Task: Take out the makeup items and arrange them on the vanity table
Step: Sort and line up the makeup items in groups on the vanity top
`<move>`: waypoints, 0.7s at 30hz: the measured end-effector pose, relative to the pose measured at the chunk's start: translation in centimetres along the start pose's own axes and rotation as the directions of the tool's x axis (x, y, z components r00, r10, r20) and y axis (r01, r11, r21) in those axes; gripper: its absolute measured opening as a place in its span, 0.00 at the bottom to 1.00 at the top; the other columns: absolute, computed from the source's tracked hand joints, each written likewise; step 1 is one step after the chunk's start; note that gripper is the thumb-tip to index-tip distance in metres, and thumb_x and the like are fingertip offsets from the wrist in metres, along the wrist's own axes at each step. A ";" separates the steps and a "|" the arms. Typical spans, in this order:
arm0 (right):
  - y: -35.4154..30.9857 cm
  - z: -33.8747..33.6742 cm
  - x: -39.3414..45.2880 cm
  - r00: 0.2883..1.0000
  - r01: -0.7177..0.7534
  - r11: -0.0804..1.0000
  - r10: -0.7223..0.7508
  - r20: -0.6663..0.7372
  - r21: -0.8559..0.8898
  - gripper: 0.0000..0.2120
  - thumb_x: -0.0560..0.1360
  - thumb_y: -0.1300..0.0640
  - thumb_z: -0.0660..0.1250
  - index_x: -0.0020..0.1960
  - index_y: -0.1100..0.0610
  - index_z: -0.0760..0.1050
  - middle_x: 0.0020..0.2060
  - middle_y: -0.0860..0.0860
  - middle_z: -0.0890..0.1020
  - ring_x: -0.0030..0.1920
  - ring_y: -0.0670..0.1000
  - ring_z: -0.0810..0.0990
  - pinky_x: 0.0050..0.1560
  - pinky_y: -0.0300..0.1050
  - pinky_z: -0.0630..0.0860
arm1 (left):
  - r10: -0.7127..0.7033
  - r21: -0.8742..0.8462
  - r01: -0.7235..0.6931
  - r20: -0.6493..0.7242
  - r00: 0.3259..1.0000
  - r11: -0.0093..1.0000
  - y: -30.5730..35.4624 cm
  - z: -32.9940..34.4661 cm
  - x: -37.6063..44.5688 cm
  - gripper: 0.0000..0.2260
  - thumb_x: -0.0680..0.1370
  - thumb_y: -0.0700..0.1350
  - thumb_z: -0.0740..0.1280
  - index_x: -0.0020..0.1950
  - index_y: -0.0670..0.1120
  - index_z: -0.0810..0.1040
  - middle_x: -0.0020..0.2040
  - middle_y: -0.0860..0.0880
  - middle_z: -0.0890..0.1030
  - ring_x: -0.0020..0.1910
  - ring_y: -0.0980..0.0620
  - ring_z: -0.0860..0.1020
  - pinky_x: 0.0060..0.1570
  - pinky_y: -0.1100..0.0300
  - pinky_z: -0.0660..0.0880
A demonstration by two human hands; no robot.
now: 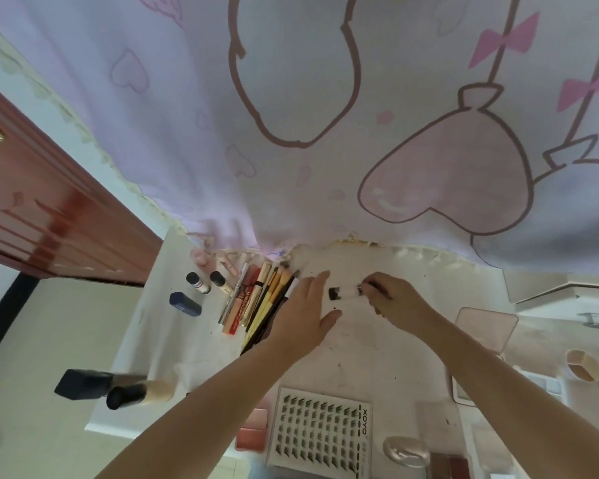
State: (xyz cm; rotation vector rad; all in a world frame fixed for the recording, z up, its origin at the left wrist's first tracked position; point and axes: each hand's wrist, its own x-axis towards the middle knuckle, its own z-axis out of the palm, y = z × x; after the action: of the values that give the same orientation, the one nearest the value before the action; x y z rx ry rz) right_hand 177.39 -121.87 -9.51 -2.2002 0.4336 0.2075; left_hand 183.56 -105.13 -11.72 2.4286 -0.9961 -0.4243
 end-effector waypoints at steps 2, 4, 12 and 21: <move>-1.1 0.0 -1.3 1.000 0.019 0.999 -0.019 -0.002 0.032 0.11 0.79 0.57 0.54 0.41 0.59 0.69 0.26 0.48 0.68 0.27 0.47 0.66 0.29 0.34 0.65 | 0.015 0.002 -0.015 0.039 0.999 1.000 1.3 0.3 0.1 0.21 0.79 0.50 0.58 0.69 0.42 0.61 0.62 0.44 0.71 0.56 0.48 0.73 0.46 0.62 0.68; -1.6 0.2 -2.1 0.997 -0.003 0.998 0.007 -0.074 0.063 0.16 0.80 0.55 0.52 0.35 0.58 0.65 0.24 0.48 0.65 0.26 0.46 0.64 0.28 0.36 0.64 | 0.013 0.060 -0.017 0.054 0.998 0.998 2.4 0.4 -0.1 0.16 0.80 0.50 0.55 0.63 0.41 0.67 0.55 0.44 0.75 0.49 0.46 0.75 0.38 0.61 0.64; -4.0 -1.1 -4.6 0.973 0.227 0.956 -0.213 -0.088 0.187 0.20 0.76 0.56 0.56 0.26 0.52 0.57 0.22 0.45 0.59 0.22 0.44 0.61 0.26 0.34 0.57 | 0.144 -0.493 0.093 0.423 0.895 0.865 4.4 -4.3 -2.9 0.13 0.81 0.45 0.51 0.37 0.46 0.65 0.28 0.54 0.66 0.24 0.59 0.64 0.28 0.66 0.62; -6.3 -4.3 -5.3 0.863 0.410 0.891 -0.448 0.234 0.194 0.22 0.74 0.69 0.60 0.49 0.40 0.67 0.42 0.38 0.76 0.38 0.42 0.79 0.44 0.38 0.78 | 0.084 -0.375 0.049 0.332 0.940 0.926 3.4 -8.1 -4.6 0.11 0.80 0.45 0.53 0.38 0.51 0.65 0.31 0.53 0.66 0.27 0.61 0.64 0.30 0.69 0.65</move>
State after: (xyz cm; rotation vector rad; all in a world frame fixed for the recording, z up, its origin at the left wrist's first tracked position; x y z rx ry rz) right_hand 174.87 -120.45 -0.72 -2.0324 -0.1986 0.2242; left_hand 182.09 -101.43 -2.63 2.0312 -0.9657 -0.9667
